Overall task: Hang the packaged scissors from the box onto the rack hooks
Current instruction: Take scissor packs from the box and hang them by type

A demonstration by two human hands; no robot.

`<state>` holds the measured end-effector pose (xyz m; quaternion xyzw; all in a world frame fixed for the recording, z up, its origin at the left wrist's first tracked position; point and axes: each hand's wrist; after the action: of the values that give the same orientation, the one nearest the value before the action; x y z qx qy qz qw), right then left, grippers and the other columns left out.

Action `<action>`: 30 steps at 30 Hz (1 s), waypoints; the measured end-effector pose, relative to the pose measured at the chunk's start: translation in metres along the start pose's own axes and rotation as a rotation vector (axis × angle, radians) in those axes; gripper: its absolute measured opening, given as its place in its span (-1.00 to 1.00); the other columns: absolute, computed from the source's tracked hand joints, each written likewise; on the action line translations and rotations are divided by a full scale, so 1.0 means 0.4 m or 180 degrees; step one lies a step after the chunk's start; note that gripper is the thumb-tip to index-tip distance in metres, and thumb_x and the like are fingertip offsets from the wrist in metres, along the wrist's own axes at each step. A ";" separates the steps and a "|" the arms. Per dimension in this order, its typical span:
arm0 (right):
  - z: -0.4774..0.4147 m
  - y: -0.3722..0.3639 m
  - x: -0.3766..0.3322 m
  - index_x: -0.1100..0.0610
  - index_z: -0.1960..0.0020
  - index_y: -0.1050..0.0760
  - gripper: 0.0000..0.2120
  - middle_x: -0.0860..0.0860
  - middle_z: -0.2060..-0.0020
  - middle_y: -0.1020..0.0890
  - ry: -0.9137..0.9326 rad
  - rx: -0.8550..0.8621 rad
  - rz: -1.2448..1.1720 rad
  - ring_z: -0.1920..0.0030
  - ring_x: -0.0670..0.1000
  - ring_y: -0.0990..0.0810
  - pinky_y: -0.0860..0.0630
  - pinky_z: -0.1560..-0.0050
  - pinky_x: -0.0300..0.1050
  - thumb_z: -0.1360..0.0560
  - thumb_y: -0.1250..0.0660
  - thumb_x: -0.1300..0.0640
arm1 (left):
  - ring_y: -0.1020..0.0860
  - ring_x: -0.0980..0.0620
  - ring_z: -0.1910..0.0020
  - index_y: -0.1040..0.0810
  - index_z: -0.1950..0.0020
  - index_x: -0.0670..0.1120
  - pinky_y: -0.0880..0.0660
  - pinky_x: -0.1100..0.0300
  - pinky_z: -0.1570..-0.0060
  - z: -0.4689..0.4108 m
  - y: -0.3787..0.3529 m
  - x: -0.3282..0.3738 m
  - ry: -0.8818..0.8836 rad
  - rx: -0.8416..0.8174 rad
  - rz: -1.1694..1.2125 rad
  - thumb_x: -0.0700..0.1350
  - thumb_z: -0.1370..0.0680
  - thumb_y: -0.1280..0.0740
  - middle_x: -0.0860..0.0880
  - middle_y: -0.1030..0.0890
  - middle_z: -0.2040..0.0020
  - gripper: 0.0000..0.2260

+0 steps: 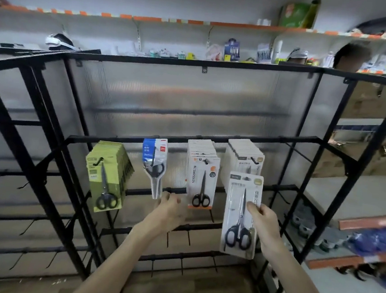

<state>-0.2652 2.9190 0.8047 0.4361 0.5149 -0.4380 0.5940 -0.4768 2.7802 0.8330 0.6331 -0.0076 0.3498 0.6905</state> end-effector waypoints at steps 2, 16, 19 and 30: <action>-0.008 0.003 -0.004 0.21 -0.01 -0.60 -0.84 0.08 0.15 -0.70 -0.0007 0.0124 -0.0017 0.17 0.03 -0.66 -0.52 0.22 -0.15 -0.61 -0.30 0.14 | -0.18 -0.26 -0.52 -0.19 -0.55 -0.19 -0.21 -0.07 -0.51 -0.015 0.007 0.004 -0.0024 0.0046 -0.0296 -0.12 -0.68 -0.24 -0.23 -0.22 -0.48 -0.52; -0.224 0.060 -0.044 0.19 0.13 -0.55 -0.78 0.06 0.24 -0.62 -0.0045 0.0178 0.0416 0.23 0.04 -0.56 -0.45 0.21 -0.08 -0.55 -0.29 0.05 | -0.24 -0.20 -0.50 -0.21 -0.51 -0.09 -0.32 -0.15 -0.44 -0.146 -0.111 0.010 0.0568 0.0306 -0.0119 -0.08 -0.55 -0.38 -0.10 -0.16 -0.51 -0.41; -0.268 0.060 -0.001 0.18 0.06 -0.58 -0.78 0.10 0.16 -0.67 -0.0035 0.0208 0.0321 0.14 0.09 -0.63 -0.55 0.07 0.00 -0.57 -0.31 0.02 | -0.26 -0.21 -0.48 -0.21 -0.51 -0.07 -0.34 -0.13 -0.42 -0.168 -0.125 0.018 0.0714 0.0353 -0.0157 -0.08 -0.53 -0.40 -0.08 -0.15 -0.52 -0.39; -0.380 0.067 0.000 0.17 0.19 -0.46 -0.71 -0.01 0.32 -0.53 0.0162 -0.0077 0.0722 0.28 -0.01 -0.49 -0.35 0.33 -0.12 -0.61 -0.22 0.02 | -0.27 -0.14 -0.42 -0.26 -0.44 -0.06 -0.40 -0.06 -0.30 -0.187 -0.235 0.103 0.0978 0.0328 -0.0366 -0.08 -0.60 -0.32 -0.03 -0.21 -0.40 -0.55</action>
<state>-0.2742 3.0727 0.7929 0.4954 0.4824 -0.3505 0.6317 -0.4318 2.8698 0.7550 0.6061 0.1522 0.4024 0.6690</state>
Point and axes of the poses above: each hand's wrist, its own z-axis away from the middle knuckle, its own y-axis out of the back of the hand, x = y × z
